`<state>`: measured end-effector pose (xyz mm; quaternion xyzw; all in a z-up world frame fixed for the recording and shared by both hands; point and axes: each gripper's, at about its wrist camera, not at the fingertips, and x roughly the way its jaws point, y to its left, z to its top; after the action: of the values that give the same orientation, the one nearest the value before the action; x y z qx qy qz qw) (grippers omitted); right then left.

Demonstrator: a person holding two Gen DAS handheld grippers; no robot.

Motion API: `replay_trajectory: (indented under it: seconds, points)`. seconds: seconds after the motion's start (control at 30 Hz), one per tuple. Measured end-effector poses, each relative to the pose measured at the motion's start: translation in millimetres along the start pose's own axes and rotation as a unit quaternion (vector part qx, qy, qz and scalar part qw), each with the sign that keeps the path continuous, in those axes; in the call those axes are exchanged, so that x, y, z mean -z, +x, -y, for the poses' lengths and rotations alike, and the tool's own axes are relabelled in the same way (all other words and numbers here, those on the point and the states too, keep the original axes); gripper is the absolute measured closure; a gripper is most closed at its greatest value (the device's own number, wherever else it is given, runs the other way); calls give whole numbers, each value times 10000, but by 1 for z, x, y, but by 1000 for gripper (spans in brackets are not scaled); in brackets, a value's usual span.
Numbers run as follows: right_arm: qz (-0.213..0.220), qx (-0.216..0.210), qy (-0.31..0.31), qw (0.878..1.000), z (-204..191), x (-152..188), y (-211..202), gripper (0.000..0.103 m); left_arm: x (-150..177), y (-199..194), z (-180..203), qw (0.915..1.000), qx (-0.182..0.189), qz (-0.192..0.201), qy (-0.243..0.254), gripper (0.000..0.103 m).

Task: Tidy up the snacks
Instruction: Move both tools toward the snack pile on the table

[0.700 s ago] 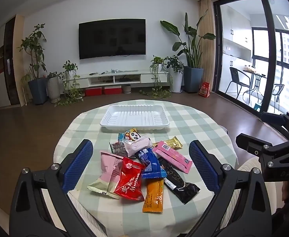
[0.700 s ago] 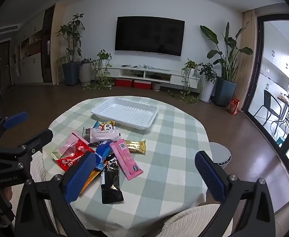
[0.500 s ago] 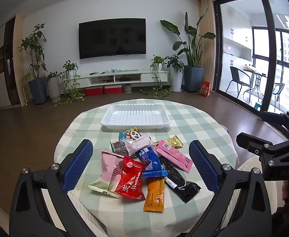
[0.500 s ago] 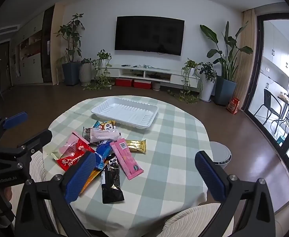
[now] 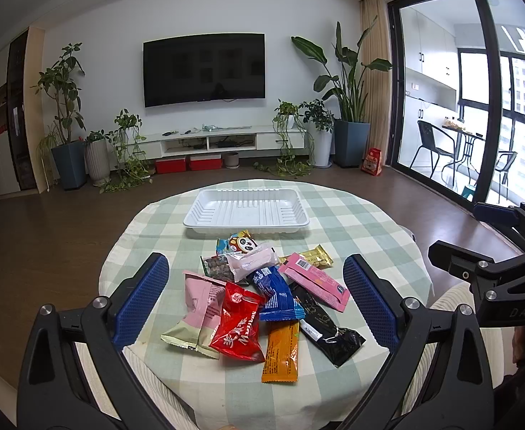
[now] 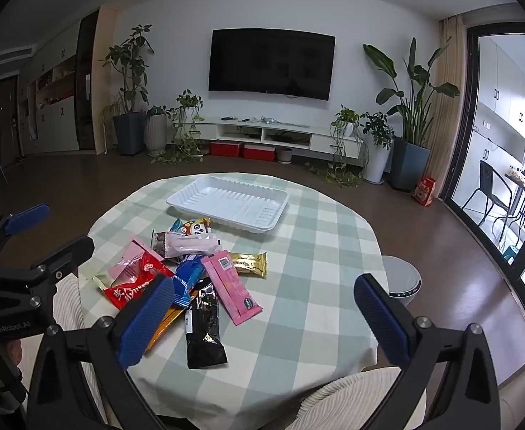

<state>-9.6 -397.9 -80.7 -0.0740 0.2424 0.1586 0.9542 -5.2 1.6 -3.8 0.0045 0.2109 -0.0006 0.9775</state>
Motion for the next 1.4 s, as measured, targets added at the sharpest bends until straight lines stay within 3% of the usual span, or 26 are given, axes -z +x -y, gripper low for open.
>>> replay_trajectory:
  seconds: [1.4]
  points:
    - [-17, -6, -27, 10000, -2, 3, 3, 0, 0, -1, -2, 10000, -6, -18, -3, 4]
